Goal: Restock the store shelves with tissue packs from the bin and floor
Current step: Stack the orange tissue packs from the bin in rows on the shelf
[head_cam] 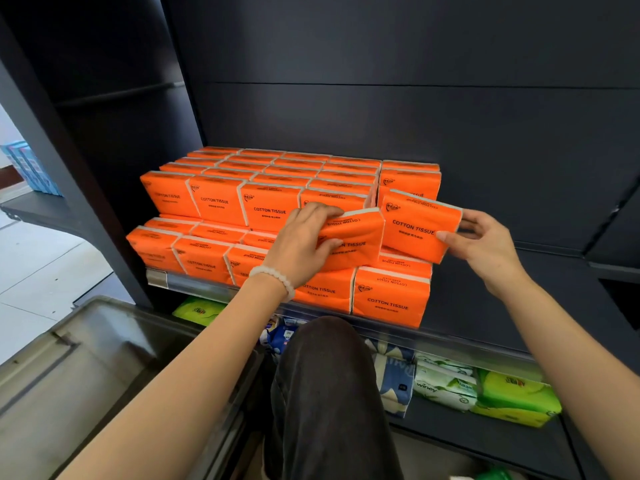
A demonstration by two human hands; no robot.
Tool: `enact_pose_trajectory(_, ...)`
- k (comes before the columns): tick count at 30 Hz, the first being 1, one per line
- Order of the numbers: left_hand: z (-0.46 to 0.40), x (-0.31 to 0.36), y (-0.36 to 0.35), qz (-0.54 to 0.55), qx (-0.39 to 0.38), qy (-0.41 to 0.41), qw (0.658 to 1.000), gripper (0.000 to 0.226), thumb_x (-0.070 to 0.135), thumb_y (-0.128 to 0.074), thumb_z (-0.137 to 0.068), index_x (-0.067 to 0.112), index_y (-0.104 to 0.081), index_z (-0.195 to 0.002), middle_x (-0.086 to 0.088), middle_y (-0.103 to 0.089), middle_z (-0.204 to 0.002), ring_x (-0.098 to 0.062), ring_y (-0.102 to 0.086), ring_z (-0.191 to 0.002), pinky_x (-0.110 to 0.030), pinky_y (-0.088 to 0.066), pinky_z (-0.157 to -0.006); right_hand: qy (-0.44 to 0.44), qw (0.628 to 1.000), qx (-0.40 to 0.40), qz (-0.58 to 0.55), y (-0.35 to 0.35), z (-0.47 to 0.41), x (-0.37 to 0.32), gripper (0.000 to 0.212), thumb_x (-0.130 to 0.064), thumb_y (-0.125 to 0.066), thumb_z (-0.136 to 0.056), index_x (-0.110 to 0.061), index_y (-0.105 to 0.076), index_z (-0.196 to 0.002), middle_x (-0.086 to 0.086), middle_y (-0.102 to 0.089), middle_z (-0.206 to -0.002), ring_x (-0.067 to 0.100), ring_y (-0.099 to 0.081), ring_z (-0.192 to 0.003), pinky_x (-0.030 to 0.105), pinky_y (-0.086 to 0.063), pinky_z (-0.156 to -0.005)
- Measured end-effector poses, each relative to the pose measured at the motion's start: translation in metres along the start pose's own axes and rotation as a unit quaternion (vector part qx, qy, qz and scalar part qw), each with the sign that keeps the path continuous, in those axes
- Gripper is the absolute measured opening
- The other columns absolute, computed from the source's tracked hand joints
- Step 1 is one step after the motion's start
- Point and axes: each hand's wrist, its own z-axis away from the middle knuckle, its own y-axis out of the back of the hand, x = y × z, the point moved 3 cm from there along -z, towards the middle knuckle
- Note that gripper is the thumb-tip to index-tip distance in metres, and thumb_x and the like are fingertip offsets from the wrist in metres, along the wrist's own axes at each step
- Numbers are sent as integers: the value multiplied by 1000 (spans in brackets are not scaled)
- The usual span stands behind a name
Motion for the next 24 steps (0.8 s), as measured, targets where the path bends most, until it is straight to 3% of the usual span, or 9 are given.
enact_pose_trajectory(10, -59, 47, -32, 7, -25, -115, 993, 39, 24, -69, -82, 16, -60, -119, 0, -61, -117, -20, -49, -109, -27, -34, -97, -11, 999, -11, -40, 22, -47, 1, 39, -10, -66, -85, -18, -54, -121, -3, -63, -109, 10, -63, -96, 25, -55, -72)
enact_pose_trajectory(13, -82, 54, -46, 5, -28, -140, 990, 39, 19, -72, -78, 14, -62, -116, -3, -62, -114, -24, -53, -108, -32, -39, -98, -17, 999, -18, -45, 27, -68, 4, 39, -10, -66, -85, -17, -54, -121, 0, -63, -112, 14, -63, -100, 29, -56, -77)
enact_pose_trajectory(19, -119, 48, -70, -40, -56, -103, 992, 47, 16, -69, -82, 15, -55, -127, -2, -56, -123, -24, -47, -117, -40, -43, -99, -20, 996, -49, -66, 28, -97, 18, 34, -9, -65, -86, -22, -58, -117, 0, -64, -116, 15, -62, -108, 33, -52, -86)
enact_pose_trajectory(24, -127, 44, -80, -164, -92, -64, 980, 50, 26, -64, -86, 23, -46, -133, 3, -46, -133, -20, -35, -129, -40, -30, -105, -43, 992, -58, -102, 10, -100, 35, 34, -11, -62, -88, -22, -55, -119, -3, -62, -118, 12, -61, -109, 35, -51, -91)
